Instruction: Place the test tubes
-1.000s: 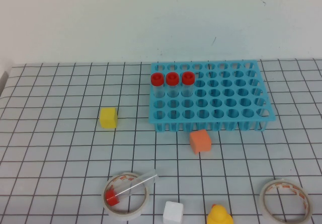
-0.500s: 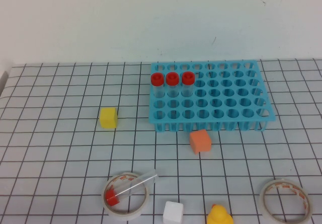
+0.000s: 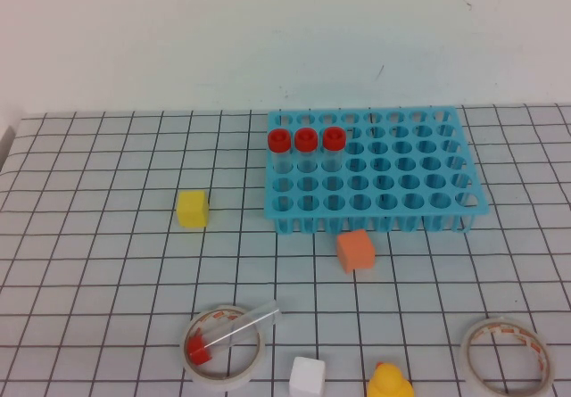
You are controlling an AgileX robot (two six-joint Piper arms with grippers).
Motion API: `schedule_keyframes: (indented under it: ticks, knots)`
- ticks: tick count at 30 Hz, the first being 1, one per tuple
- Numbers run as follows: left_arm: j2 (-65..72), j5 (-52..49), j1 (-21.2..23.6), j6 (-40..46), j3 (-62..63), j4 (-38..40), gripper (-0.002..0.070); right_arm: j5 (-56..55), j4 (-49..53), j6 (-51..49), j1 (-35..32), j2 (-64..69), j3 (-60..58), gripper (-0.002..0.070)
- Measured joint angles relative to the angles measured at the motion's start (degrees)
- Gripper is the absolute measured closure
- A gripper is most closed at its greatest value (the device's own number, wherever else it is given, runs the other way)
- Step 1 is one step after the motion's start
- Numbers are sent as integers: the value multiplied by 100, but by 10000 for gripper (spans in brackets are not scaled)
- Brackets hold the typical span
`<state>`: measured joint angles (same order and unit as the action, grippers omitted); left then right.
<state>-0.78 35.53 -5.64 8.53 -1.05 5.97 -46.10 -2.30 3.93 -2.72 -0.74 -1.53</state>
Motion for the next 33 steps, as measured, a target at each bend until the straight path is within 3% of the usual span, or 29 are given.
schedule_keyframes:
  ticks: [3,7,10,14,19,24,26,33]
  knots:
    - [0,-633,0,-160,205,187,676,-103,-764,638,3,0,0,678]
    - [0,-2413,0,189,1318,750,676,269,-1277,916,3,0,166,678]
    - [356,-3464,0,527,2278,928,676,2028,-1653,1575,3,0,1051,678]
    - [915,-4304,0,603,3030,928,676,3459,-2070,2615,3,174,2007,678]
    - [1749,-5791,0,616,3749,790,676,5411,-2165,3068,3,995,3238,678]
    - [2432,-6890,0,582,4010,692,676,7470,-2165,3331,3,2100,4492,678]
    - [2717,-7357,0,500,4010,552,676,8618,-2165,3911,3,2808,5225,678]
    - [2950,-7998,0,334,3983,553,676,10891,-2108,4790,38,4818,6674,678]
